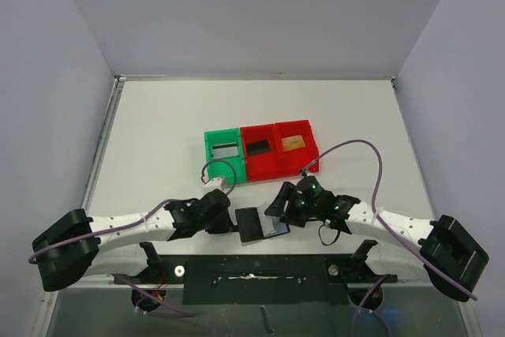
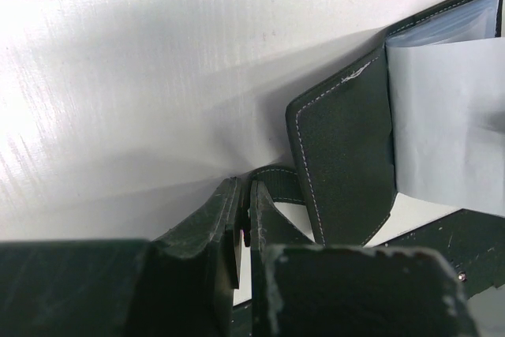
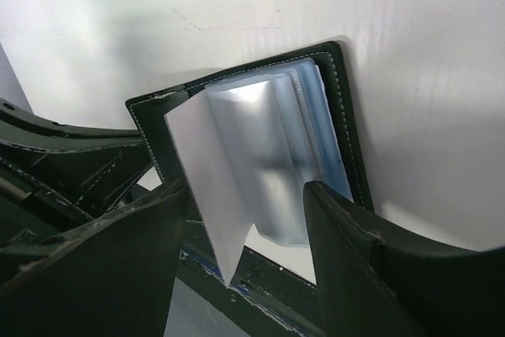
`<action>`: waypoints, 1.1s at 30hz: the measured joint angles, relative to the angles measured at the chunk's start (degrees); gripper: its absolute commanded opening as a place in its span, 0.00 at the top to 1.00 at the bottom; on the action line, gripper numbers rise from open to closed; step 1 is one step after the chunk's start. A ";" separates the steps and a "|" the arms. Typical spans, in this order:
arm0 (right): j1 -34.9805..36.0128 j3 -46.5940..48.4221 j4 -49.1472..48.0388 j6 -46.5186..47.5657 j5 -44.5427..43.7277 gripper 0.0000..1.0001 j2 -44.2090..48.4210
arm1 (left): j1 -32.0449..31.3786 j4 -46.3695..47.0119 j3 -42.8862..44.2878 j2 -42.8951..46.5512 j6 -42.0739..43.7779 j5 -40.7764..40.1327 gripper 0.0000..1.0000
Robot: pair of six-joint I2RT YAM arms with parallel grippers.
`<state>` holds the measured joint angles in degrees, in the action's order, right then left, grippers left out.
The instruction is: Take the credit cards out of the card holder
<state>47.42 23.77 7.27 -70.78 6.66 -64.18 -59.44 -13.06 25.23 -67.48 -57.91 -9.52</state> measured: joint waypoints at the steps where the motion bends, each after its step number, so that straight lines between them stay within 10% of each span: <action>1: 0.00 0.00 -0.37 0.00 0.20 0.43 0.00 | -0.02 0.04 0.04 -0.09 0.02 0.02 1.00; 23: -0.57 -0.52 2.67 1.31 -1.27 0.30 13.18 | 0.00 -1.05 3.08 -2.47 0.22 0.15 1.00; 33: -0.48 -3.69 2.12 0.63 -0.63 0.32 5.40 | 0.28 -0.72 2.12 -1.11 0.00 1.01 1.00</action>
<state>46.94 20.08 9.39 -70.15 6.02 -58.78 -59.16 -13.78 27.35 -68.60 -57.91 -8.51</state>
